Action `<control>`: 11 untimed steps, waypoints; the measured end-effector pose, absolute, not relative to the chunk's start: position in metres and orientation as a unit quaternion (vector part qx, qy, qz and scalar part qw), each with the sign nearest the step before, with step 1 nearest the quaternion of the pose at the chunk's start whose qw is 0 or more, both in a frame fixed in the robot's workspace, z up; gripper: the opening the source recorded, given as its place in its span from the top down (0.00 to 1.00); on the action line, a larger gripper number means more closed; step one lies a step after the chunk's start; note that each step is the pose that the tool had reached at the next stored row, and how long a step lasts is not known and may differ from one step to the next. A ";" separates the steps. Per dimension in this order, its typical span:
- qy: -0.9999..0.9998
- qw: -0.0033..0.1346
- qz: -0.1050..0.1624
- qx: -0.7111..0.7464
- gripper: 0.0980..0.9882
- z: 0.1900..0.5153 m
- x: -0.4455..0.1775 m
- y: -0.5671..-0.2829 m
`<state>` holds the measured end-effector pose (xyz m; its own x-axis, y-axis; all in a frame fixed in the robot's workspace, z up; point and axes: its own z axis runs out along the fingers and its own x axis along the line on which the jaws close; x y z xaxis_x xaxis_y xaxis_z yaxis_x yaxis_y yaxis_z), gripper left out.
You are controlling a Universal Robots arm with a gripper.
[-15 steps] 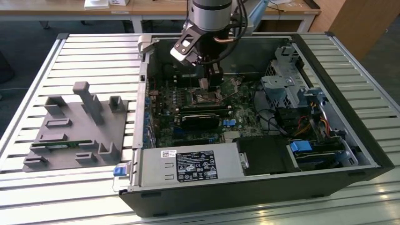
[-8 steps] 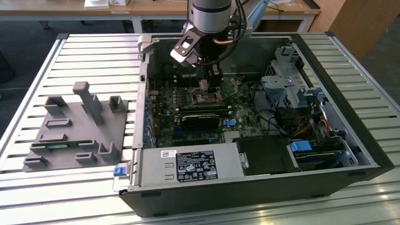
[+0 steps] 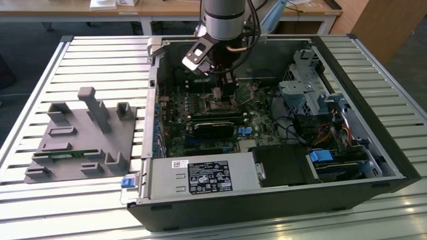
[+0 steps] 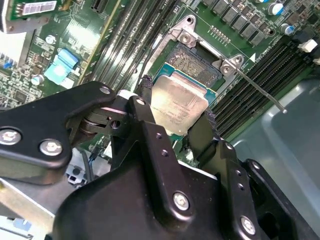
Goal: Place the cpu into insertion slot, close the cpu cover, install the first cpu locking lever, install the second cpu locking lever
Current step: 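Place the cpu into insertion slot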
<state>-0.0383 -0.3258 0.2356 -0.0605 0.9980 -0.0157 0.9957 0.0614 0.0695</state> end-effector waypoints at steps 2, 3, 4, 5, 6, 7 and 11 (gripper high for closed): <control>0.728 0.030 0.020 0.685 0.50 0.233 -0.038 -0.326; 0.728 0.030 0.020 0.685 0.50 0.232 -0.038 -0.326; 0.728 0.030 0.020 0.685 0.50 0.230 -0.038 -0.326; 0.728 0.030 0.020 0.685 0.50 0.229 -0.038 -0.326; 0.728 0.030 0.020 0.685 0.50 0.227 -0.039 -0.326; 0.728 0.030 0.020 0.685 0.50 0.225 -0.039 -0.325; 0.725 0.030 0.020 0.687 0.50 0.219 -0.040 -0.325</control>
<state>-0.0404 -0.3253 0.2186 -0.0533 0.9985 -0.0158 0.9961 0.0543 0.0694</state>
